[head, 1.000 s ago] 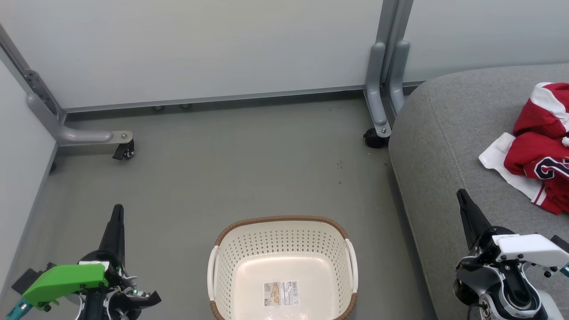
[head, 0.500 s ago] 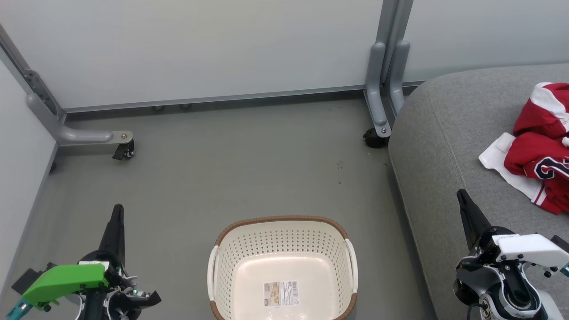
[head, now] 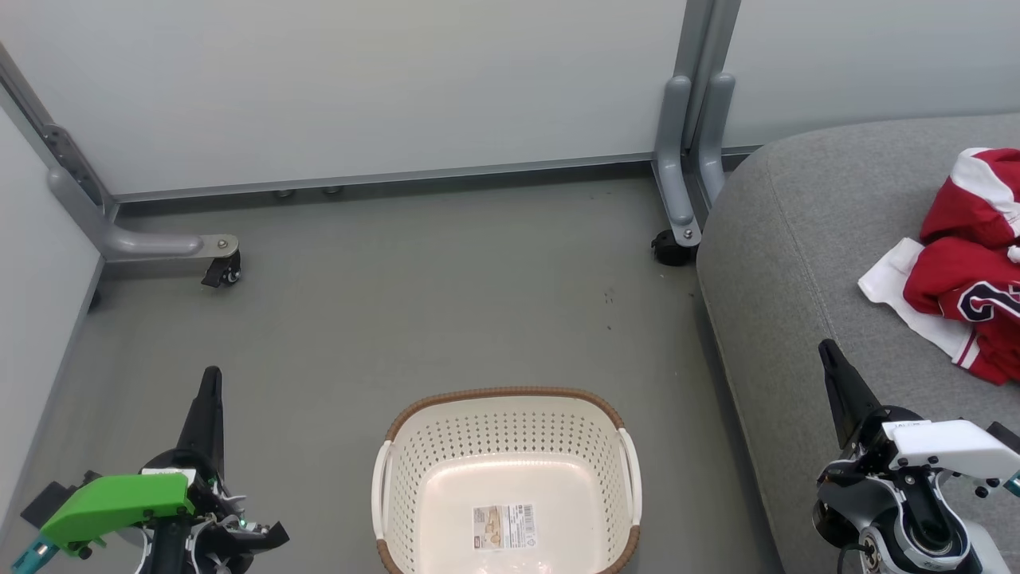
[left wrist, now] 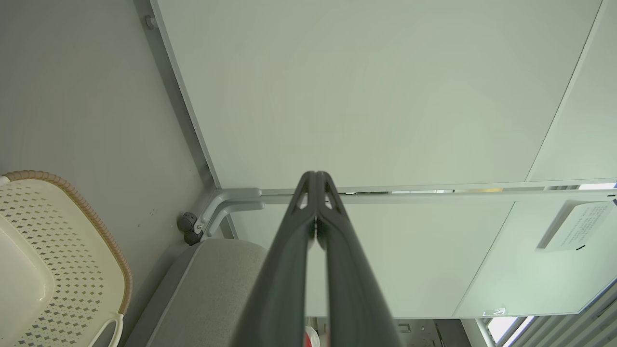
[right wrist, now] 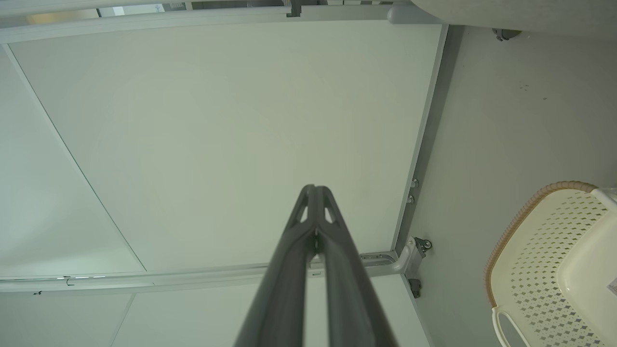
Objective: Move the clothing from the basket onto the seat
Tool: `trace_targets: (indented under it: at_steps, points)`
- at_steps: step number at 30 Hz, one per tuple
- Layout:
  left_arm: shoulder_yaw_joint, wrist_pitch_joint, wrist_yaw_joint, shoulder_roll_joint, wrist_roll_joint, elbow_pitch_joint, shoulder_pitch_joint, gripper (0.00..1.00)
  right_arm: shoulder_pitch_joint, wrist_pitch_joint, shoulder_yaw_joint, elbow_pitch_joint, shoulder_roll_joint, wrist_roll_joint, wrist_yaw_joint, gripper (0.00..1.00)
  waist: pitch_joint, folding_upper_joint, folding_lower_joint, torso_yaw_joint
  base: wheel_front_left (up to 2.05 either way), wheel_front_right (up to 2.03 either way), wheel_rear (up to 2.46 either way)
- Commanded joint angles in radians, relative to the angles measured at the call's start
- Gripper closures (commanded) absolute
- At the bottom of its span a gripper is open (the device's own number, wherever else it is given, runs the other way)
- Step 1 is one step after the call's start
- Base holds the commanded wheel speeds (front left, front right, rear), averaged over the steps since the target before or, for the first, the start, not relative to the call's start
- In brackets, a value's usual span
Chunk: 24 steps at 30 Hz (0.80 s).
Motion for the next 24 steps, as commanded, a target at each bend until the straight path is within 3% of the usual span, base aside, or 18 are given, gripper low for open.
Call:
trace_targets:
  at_steps: [1,24]
  points:
    - [0.002,0.004,-0.006,0.001,-0.003,-0.002,-0.012,1.0,-0.007,0.004,-0.004,0.002,0.003,-0.006,0.0,1.0,0.0,0.0,0.0,0.0,0.0,0.0,0.0]
    - [0.002,0.004,-0.005,0.001,-0.003,-0.002,-0.012,1.0,-0.008,0.009,-0.01,0.002,0.006,-0.01,0.0,1.0,0.0,0.0,0.0,0.0,0.0,0.0,0.0]
